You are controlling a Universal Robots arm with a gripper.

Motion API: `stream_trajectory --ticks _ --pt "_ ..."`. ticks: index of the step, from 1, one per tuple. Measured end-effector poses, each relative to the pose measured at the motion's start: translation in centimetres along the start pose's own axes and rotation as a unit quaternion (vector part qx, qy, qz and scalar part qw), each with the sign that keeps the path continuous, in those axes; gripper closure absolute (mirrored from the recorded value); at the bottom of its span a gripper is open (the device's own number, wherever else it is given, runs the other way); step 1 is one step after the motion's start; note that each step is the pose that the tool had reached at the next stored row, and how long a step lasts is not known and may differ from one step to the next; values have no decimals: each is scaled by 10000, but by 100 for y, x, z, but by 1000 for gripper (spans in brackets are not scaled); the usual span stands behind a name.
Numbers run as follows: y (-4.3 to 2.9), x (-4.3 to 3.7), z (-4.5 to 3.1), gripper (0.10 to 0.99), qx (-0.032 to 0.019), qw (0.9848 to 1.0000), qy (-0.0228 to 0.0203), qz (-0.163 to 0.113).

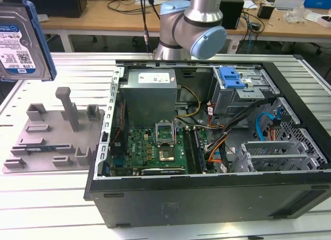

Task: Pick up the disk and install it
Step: 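Pick up the disk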

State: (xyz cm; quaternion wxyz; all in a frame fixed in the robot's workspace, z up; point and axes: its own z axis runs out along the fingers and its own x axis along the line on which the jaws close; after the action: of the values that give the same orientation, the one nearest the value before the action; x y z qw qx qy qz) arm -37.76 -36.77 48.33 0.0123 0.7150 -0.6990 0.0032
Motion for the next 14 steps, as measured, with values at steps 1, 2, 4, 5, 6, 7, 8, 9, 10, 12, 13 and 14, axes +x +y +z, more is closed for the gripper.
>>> stream_trajectory --ticks 1,2,4,5,6,7,8,9,10,12,13,14 --pt "-18 20 -6 718 -8 10000 0 -1" --pt "-42 43 -14 718 -19 10000 1 -1" --pt "-101 90 -25 718 -43 10000 3 -1" --pt "-133 113 -29 718 -52 10000 3 -1" --pt "-186 139 -29 718 -56 10000 3 -2" --pt "-234 154 -30 718 -57 10000 3 -2" --pt "-285 168 -30 718 -57 10000 3 0" --pt "-335 180 -31 718 -57 10000 3 -1" --pt "-374 189 -31 718 -57 10000 3 -2" --pt "-477 213 -31 718 -57 10000 3 -3" --pt "-515 224 -32 718 -57 10000 3 -4" --pt "-546 233 -32 718 -57 10000 4 -5"
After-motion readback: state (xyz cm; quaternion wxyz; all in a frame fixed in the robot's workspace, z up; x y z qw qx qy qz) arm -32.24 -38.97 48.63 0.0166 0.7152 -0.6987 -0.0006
